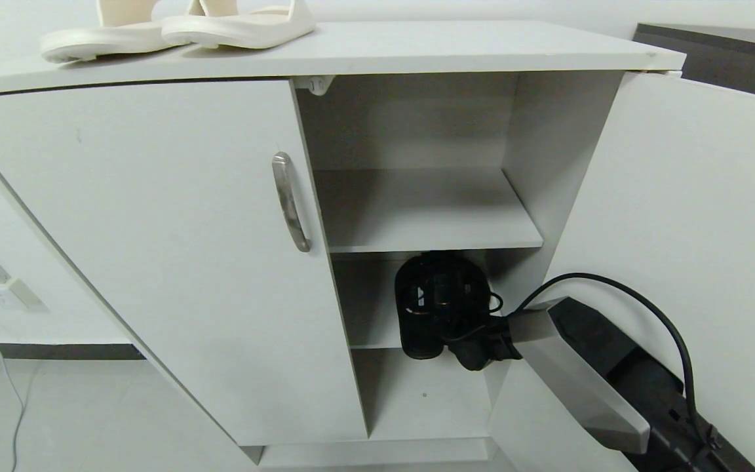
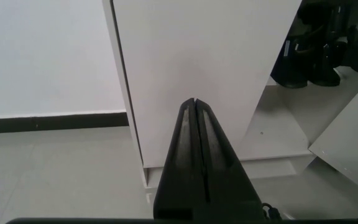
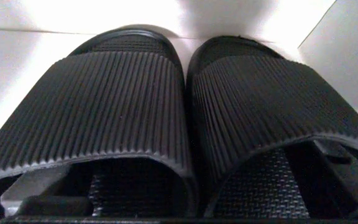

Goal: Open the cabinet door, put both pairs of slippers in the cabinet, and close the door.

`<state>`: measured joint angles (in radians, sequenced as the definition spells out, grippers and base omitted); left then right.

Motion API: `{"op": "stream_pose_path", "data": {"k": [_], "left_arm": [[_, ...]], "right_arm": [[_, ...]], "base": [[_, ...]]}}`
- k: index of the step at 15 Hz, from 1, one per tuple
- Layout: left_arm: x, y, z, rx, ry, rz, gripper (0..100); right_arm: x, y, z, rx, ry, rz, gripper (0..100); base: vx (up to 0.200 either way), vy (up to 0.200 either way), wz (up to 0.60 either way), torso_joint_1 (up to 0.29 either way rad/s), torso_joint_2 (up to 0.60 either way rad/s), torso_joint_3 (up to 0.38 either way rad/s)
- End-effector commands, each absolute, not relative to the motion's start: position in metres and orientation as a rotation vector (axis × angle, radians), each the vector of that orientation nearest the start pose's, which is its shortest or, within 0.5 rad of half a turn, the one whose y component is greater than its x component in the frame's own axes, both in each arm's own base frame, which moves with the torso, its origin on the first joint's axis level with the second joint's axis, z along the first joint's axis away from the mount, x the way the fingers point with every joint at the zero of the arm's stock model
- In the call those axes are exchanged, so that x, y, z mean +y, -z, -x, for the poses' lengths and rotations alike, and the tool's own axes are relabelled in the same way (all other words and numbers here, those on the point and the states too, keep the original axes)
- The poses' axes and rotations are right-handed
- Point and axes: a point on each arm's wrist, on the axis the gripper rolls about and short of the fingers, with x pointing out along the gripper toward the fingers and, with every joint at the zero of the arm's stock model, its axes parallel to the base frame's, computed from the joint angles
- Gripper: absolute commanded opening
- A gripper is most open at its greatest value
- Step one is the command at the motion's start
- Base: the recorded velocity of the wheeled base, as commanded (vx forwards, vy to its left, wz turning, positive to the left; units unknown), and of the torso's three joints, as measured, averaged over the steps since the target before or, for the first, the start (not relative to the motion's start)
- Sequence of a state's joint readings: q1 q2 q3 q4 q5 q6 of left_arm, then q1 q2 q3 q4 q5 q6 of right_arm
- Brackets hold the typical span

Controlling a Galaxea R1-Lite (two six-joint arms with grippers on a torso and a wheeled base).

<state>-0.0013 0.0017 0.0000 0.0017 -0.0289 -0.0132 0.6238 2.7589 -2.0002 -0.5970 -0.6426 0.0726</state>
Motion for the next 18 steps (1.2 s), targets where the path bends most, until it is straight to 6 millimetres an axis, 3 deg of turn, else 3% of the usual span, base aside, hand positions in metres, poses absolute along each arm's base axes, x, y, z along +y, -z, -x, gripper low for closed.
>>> {"op": "stream_pose_path", "data": {"k": [1, 12, 18], "left_arm": [[-0.001, -0.075, 0.023, 0.005, 0.031, 0.014, 0], [-0.001, -0.075, 0.023, 0.003, 0.031, 0.014, 0], [-0.001, -0.075, 0.023, 0.003, 0.031, 0.014, 0]], "right_arm": [[0.313, -0.034, -0.457, 0.124, 0.023, 0.018, 100], [0.31, -0.036, -0.433, 0.156, 0.009, 0.044, 100], [0.297, -0.056, -0.394, 0.117, -0.019, 0.015, 100]], "base": [[0.0, 0.0, 0.0, 0.0, 0.0, 0.0], [0.0, 0.0, 0.0, 0.0, 0.0, 0.0], [0.0, 0.0, 0.0, 0.0, 0.0, 0.0]]}}
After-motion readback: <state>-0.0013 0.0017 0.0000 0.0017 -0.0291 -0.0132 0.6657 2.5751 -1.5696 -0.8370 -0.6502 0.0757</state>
